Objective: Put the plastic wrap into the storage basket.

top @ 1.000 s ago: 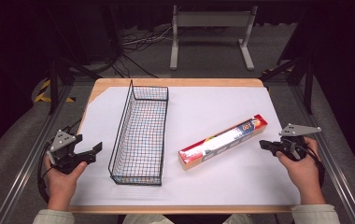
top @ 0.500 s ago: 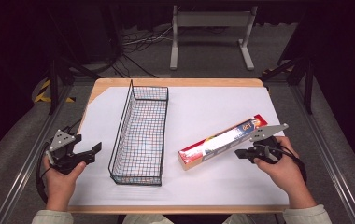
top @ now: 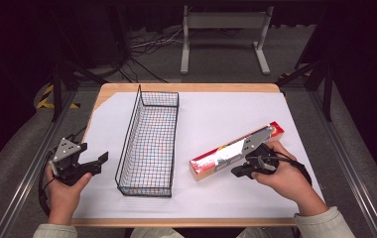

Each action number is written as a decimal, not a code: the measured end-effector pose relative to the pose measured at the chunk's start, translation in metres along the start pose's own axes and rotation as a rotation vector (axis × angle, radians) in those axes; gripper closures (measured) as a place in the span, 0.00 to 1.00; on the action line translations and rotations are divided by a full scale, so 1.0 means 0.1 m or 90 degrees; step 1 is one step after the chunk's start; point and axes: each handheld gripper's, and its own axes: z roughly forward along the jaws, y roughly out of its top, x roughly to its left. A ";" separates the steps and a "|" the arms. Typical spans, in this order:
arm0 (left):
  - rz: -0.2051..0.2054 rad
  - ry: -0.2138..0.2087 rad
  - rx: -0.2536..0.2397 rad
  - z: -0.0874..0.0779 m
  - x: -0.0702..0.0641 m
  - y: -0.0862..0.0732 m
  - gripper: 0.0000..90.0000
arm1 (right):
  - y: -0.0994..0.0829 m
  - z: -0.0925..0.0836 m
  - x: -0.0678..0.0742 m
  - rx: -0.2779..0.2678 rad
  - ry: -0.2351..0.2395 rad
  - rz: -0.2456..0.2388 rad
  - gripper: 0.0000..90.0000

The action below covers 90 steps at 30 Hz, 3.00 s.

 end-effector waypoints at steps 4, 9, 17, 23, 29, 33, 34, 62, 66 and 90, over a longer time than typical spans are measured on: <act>0.003 -0.004 0.003 0.00 -0.01 0.00 0.22 | 0.08 0.05 0.01 0.011 0.009 -0.012 1.00; 0.006 -0.005 0.005 0.00 -0.01 0.00 0.22 | 0.18 0.16 -0.02 0.007 0.018 -0.039 1.00; 0.000 0.010 0.011 -0.03 0.00 -0.04 0.22 | 0.35 0.40 -0.05 0.032 0.028 -0.063 1.00; -0.003 0.016 0.012 -0.03 0.02 -0.05 0.22 | 0.44 0.63 -0.05 0.060 0.029 -0.073 1.00; -0.009 0.013 0.015 -0.03 0.03 -0.06 0.22 | 0.46 0.79 -0.07 0.083 0.031 -0.068 1.00; -0.007 0.015 0.016 -0.03 0.04 -0.06 0.22 | 0.45 0.91 -0.05 0.100 0.042 -0.067 1.00; -0.008 0.014 0.017 -0.03 0.04 -0.06 0.22 | 0.45 0.93 -0.04 0.103 0.042 -0.069 1.00; -0.017 0.012 0.014 -0.03 0.06 -0.07 0.22 | 0.57 1.17 -0.57 0.067 -0.115 0.057 1.00; -0.017 0.013 0.014 -0.04 0.08 -0.07 0.22 | 0.55 1.13 -0.61 0.072 -0.097 0.063 1.00; -0.037 0.044 0.033 -0.21 0.09 -0.36 0.22 | -0.06 0.29 -2.10 0.088 -0.280 0.285 1.00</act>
